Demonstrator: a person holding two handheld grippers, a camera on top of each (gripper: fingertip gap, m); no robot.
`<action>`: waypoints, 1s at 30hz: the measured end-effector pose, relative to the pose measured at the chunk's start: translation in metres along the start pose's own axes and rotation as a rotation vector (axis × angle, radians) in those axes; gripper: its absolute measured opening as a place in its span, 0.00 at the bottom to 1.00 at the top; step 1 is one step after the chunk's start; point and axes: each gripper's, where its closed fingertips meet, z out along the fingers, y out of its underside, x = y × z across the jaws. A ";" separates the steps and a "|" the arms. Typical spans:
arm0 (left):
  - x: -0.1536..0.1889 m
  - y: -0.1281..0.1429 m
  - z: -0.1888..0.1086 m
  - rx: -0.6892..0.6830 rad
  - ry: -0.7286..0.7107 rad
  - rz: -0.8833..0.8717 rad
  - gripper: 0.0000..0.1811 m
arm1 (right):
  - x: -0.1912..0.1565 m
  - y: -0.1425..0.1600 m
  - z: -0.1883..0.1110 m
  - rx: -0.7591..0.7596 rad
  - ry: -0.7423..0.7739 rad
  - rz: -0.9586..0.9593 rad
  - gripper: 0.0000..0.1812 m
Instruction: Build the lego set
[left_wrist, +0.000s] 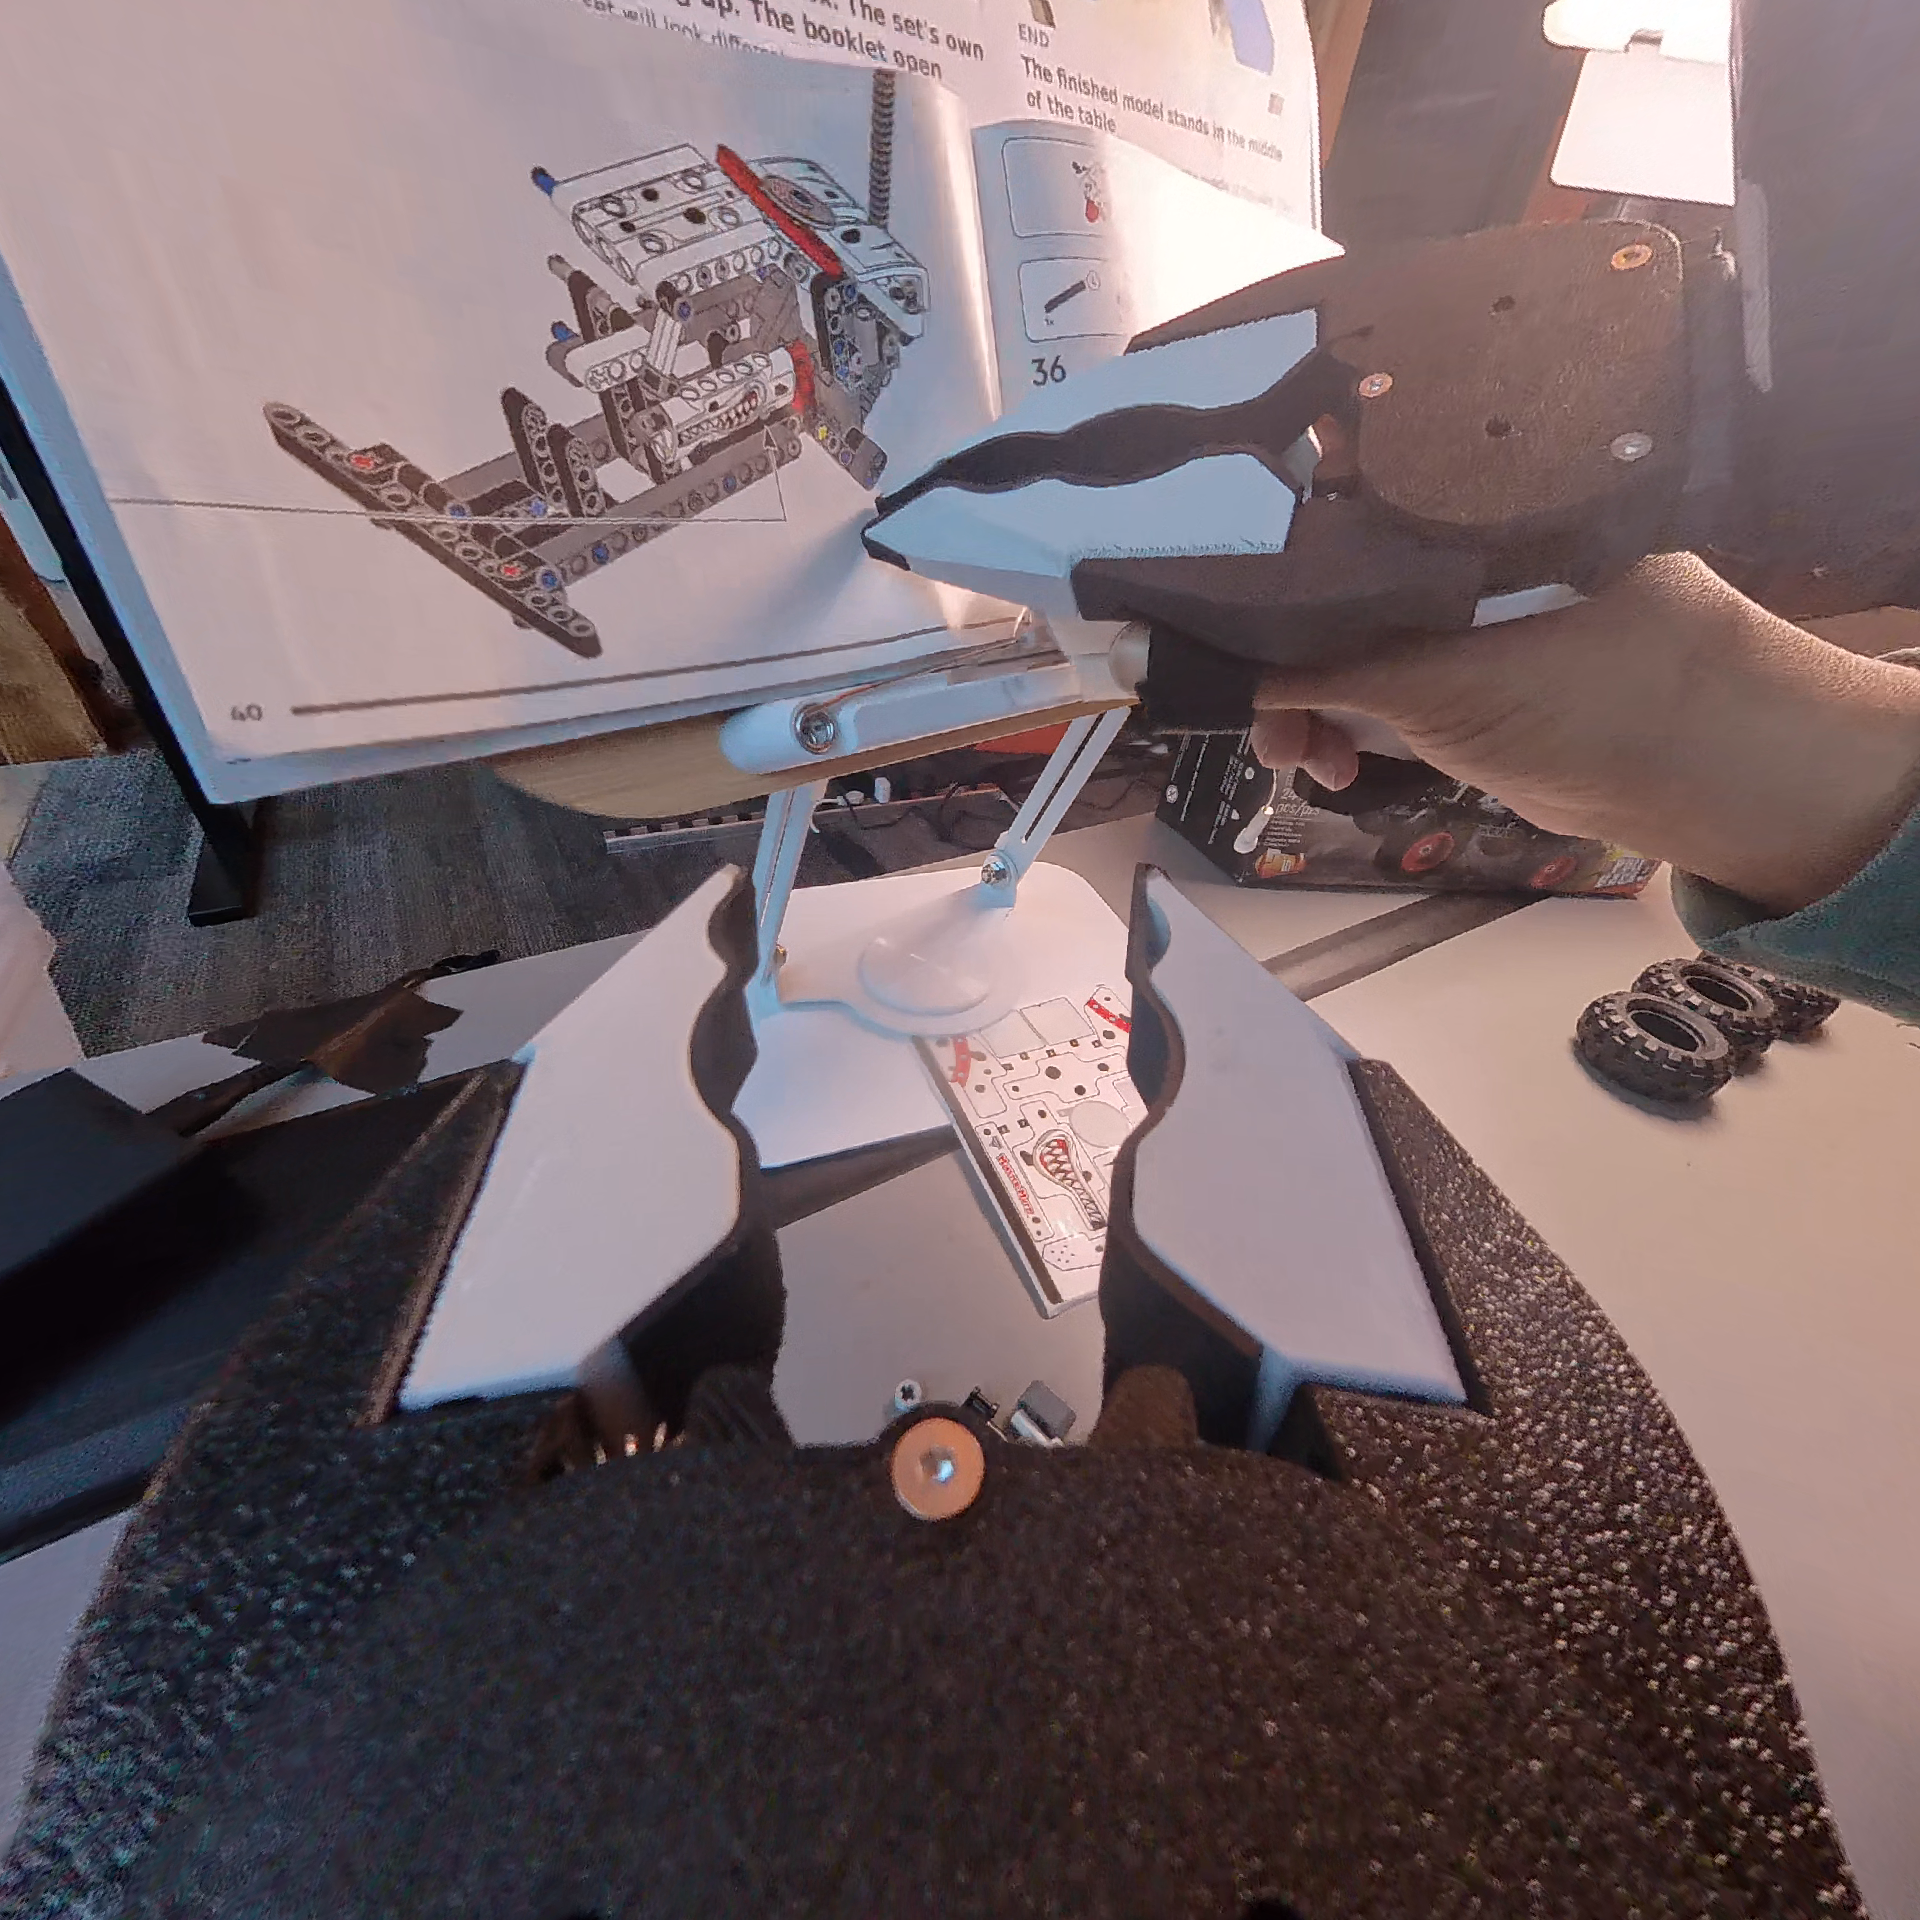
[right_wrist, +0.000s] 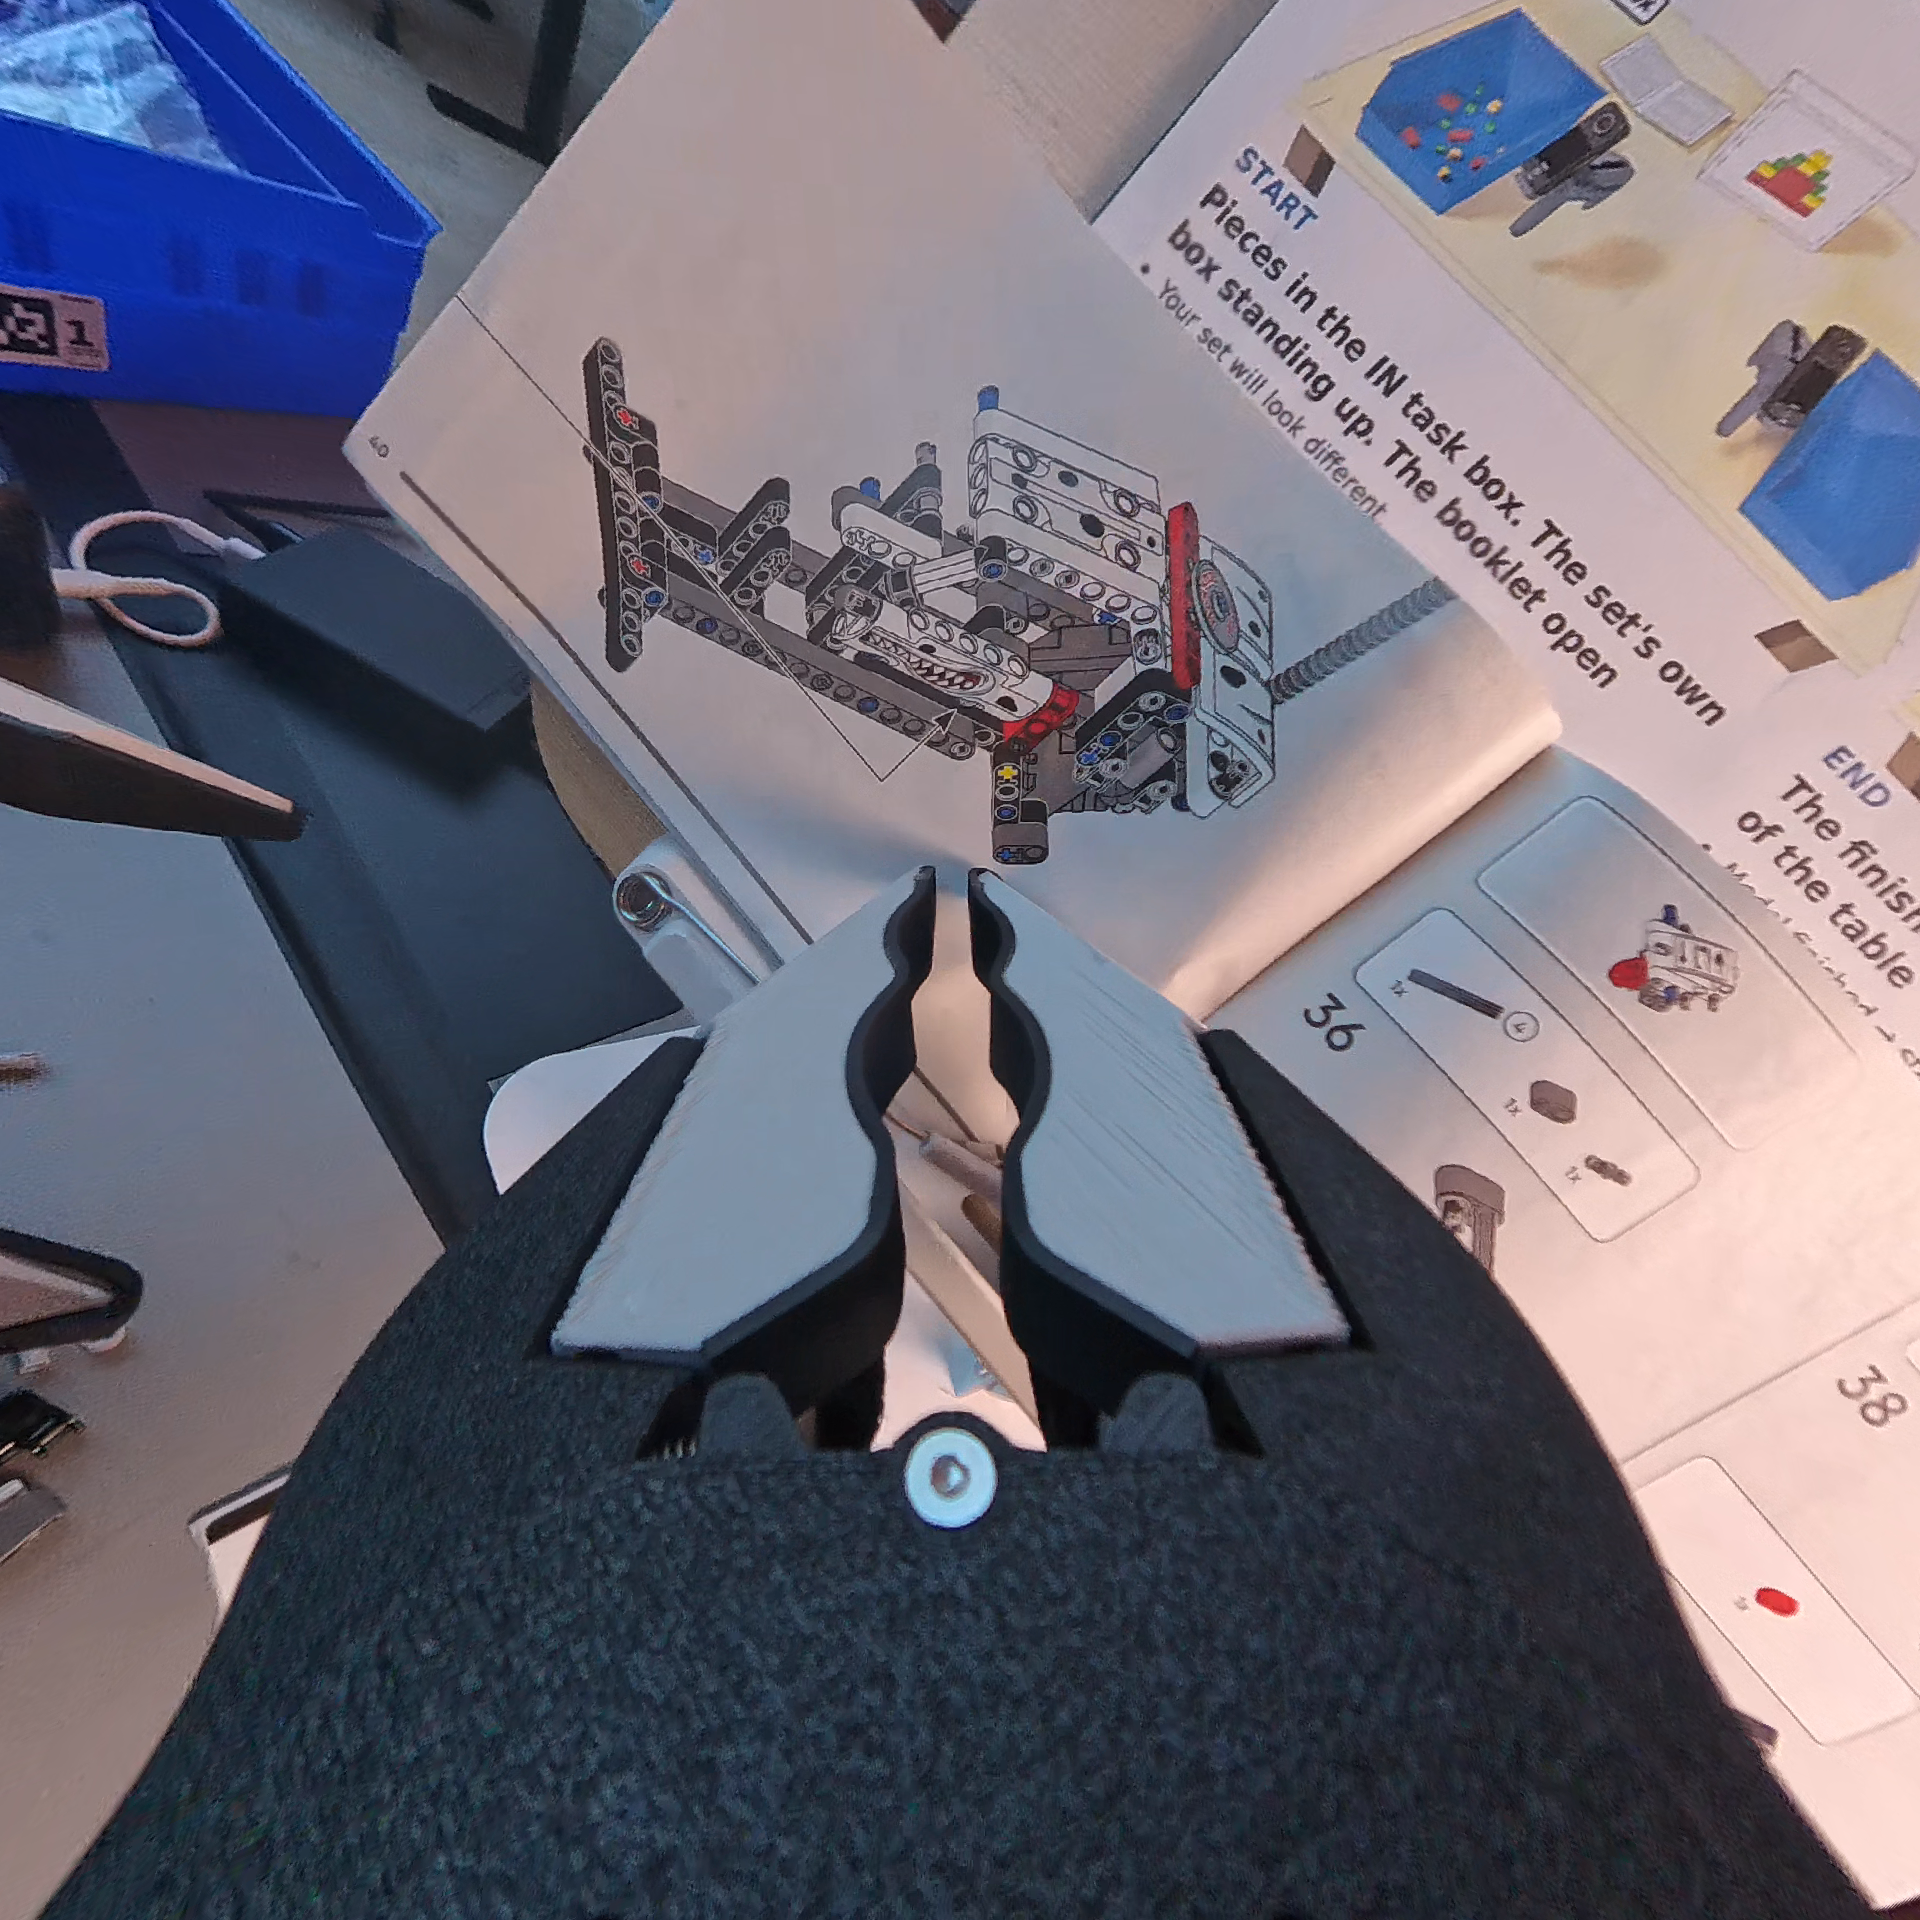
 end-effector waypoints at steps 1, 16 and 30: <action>0.001 0.000 0.001 -0.001 0.003 0.001 0.39 | -0.001 0.000 0.000 0.004 -0.003 -0.007 0.03; 0.004 -0.002 0.000 0.002 0.006 -0.006 0.40 | -0.007 -0.001 -0.066 0.116 -0.091 0.050 0.10; 0.036 -0.027 -0.025 0.017 0.071 0.049 0.38 | -0.122 0.057 -0.290 0.039 -0.407 0.068 0.10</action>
